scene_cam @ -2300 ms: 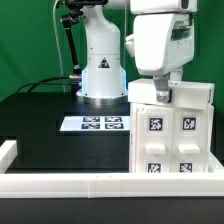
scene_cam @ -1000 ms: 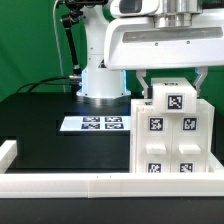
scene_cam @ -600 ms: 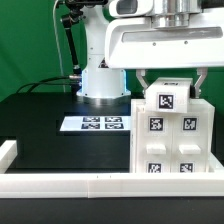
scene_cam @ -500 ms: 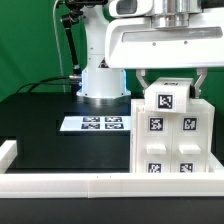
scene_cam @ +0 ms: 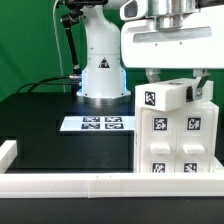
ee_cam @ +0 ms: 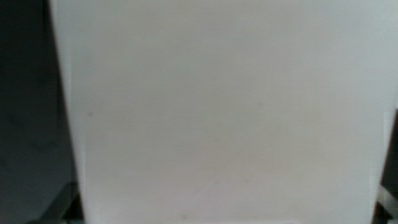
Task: Assemble cabinet
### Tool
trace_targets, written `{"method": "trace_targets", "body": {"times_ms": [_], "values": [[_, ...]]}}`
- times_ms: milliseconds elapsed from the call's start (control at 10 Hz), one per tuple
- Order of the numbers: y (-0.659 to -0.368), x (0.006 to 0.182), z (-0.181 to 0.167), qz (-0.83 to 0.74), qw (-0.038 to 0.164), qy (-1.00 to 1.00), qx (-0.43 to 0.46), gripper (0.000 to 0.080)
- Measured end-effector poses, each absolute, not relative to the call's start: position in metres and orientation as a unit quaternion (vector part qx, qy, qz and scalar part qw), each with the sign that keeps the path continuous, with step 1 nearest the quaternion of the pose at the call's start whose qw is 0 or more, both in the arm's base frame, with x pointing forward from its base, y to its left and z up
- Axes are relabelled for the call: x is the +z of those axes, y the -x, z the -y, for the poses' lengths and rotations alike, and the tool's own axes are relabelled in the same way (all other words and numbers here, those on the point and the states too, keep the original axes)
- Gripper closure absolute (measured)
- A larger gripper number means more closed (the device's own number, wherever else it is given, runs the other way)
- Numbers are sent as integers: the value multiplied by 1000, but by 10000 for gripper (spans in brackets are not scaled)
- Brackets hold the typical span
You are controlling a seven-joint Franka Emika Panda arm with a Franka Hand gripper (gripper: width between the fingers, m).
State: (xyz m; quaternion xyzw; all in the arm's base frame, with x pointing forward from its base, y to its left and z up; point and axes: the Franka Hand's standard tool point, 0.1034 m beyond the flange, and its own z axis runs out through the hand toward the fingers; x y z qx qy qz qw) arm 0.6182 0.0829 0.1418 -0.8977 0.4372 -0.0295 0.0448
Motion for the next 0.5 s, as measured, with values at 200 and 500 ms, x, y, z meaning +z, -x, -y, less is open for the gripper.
{"method": "trace_targets", "body": {"times_ms": [200,500], "values": [[-619,142,-86,-489,49,871,-28,253],[-619,141,-86,-585,59,808,-16,253]]}}
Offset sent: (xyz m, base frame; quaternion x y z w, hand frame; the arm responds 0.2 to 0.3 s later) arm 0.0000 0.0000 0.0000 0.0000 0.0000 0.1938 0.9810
